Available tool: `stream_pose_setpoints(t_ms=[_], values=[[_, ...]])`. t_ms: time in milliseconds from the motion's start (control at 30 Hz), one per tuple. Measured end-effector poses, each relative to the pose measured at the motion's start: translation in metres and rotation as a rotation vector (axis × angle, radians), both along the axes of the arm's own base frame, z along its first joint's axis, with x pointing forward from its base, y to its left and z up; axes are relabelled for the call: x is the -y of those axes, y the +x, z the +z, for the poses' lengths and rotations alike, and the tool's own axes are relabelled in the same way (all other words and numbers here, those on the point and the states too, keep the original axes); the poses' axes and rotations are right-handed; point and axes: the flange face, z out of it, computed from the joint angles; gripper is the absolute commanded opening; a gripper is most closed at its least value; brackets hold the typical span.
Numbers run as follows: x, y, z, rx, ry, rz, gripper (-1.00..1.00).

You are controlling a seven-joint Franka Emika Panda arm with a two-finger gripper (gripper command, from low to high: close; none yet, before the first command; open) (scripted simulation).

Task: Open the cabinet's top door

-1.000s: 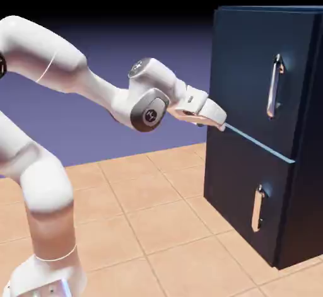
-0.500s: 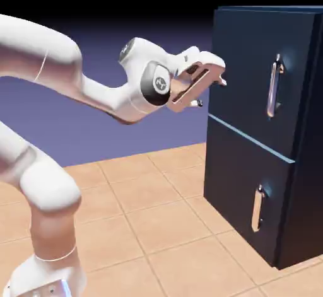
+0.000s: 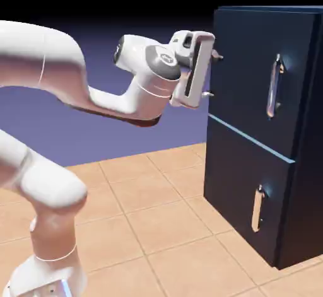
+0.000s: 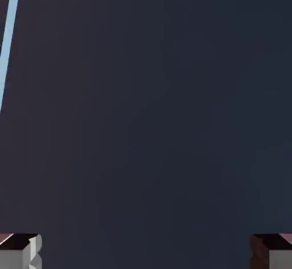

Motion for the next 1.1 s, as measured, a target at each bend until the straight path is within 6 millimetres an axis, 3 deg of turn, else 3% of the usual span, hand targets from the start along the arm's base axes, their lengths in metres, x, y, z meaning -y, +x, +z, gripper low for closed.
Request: stream_pose_setpoints(t_ms=[467,967,1033,1100], values=[[0.054,0.008,-0.006,0.179,-0.615,0.12,0.0],[0.133,0.038,-0.045,0.291,-1.29,0.177,0.0],[0.133,0.038,-0.045,0.291,-1.292,0.177,0.0],[0.133,0.057,-0.045,0.291,-1.289,0.178,0.0]])
